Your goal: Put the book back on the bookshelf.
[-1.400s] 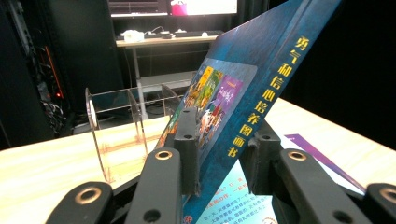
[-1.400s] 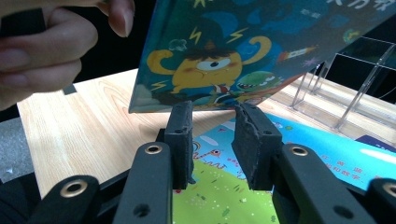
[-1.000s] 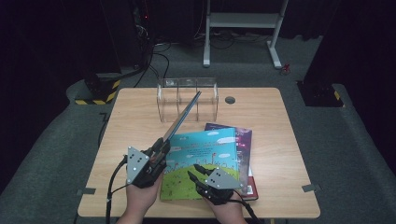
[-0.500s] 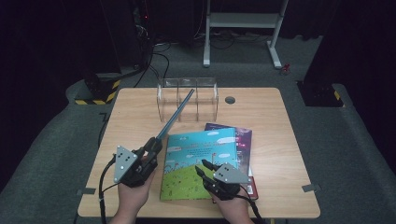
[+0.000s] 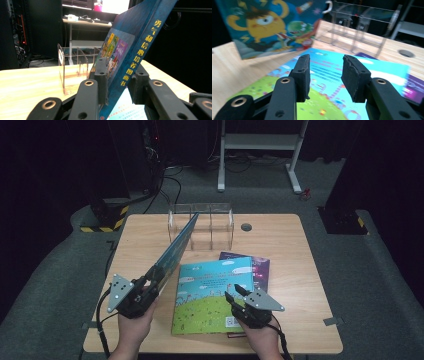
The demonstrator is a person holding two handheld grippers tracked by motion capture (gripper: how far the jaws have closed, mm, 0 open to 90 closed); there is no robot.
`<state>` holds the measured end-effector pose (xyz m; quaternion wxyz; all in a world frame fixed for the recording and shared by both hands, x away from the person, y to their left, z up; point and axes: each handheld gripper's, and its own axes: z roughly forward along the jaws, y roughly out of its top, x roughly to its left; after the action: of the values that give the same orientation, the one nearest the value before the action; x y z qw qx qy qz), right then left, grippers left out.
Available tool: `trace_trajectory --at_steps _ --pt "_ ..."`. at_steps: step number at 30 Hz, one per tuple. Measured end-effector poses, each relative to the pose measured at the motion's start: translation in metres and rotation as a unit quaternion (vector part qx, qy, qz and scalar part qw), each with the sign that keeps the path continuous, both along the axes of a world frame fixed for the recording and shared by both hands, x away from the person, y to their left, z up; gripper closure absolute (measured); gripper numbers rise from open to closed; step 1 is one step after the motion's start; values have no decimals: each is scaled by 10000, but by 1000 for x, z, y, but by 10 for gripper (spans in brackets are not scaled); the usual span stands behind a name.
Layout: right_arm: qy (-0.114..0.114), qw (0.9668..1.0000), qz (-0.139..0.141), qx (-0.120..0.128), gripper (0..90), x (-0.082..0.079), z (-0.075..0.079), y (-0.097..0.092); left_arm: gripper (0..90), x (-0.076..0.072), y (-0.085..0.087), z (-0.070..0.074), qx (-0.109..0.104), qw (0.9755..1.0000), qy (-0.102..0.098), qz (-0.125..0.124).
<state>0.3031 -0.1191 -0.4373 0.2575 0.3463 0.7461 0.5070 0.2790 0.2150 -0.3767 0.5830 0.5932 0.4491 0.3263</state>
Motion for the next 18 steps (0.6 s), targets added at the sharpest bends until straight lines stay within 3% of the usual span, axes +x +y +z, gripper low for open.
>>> trace_trajectory --at_steps 3,5,9,13,15,18 --pt "-29 9997 -241 -56 549 3 -3 -10 723 1 4 0 -49 10000 -2 -18" --pt "66 9991 -403 -77 540 8 -5 -18 724 1 6 0 -46 10000 -5 -37" --pt "51 9962 -827 -251 522 13 -11 -38 724 1 11 -1 -110 9999 -8 -70" --pt "130 9910 -1332 34 507 14 -24 -61 725 1 14 -2 -141 9999 -14 -51" --pt "153 9901 -1393 -100 497 17 -28 -68 729 1 15 -2 -104 9999 -25 -37" --pt "232 9875 -1559 -48 498 19 -37 -81 735 2 17 -1 -80 10000 -46 3"
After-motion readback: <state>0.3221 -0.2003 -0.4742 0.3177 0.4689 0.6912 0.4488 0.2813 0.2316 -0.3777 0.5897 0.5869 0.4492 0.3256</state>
